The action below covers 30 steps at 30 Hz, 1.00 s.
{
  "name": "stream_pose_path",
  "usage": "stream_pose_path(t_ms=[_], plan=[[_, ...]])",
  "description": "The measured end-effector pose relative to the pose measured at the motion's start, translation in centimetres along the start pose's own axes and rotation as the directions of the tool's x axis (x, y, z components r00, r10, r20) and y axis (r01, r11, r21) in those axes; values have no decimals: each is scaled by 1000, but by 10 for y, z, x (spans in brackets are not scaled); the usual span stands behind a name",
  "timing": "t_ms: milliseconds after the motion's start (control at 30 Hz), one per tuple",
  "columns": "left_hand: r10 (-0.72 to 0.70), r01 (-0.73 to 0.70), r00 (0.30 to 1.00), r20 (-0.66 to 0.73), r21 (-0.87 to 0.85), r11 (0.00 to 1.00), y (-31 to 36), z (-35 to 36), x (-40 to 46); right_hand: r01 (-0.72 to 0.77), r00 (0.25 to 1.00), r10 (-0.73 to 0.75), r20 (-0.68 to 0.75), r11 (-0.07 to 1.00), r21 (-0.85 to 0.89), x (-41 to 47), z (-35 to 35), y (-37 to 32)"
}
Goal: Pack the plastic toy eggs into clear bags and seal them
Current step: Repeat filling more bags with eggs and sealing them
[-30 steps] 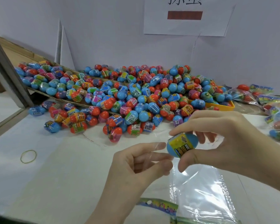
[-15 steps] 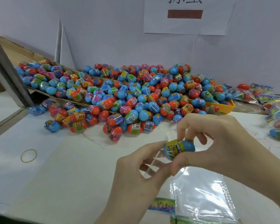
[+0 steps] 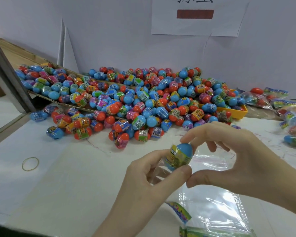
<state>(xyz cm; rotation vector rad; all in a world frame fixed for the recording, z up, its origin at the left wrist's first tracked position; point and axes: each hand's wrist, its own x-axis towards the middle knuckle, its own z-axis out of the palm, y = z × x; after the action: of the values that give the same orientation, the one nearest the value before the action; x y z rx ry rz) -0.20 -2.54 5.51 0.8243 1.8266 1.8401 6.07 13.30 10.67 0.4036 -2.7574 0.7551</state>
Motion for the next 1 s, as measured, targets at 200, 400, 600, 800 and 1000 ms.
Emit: stream_pose_path(t_ms=[200, 400, 600, 800, 1000], plan=[[-83, 87, 996, 34, -123, 989, -3, 1, 2, 13, 1000, -12, -21, 999, 41, 0, 4, 3], [-119, 118, 993, -2, -158, 980, -2, 4, 5, -96, 994, 99, -39, 992, 82, -1, 13, 6], [-117, 118, 993, 15, -219, 969, -1, 4, 8, -160, 985, 147, 88, 972, 174, 6, 11, 6], [-160, 165, 986, 43, -328, 930, -12, 3, 11, -158, 982, 156, 110, 987, 10, 11, 19, 10], [-265, 356, 922, 282, -347, 868, -30, -10, 7, -177, 971, 177, 159, 984, -12, 3, 32, 23]])
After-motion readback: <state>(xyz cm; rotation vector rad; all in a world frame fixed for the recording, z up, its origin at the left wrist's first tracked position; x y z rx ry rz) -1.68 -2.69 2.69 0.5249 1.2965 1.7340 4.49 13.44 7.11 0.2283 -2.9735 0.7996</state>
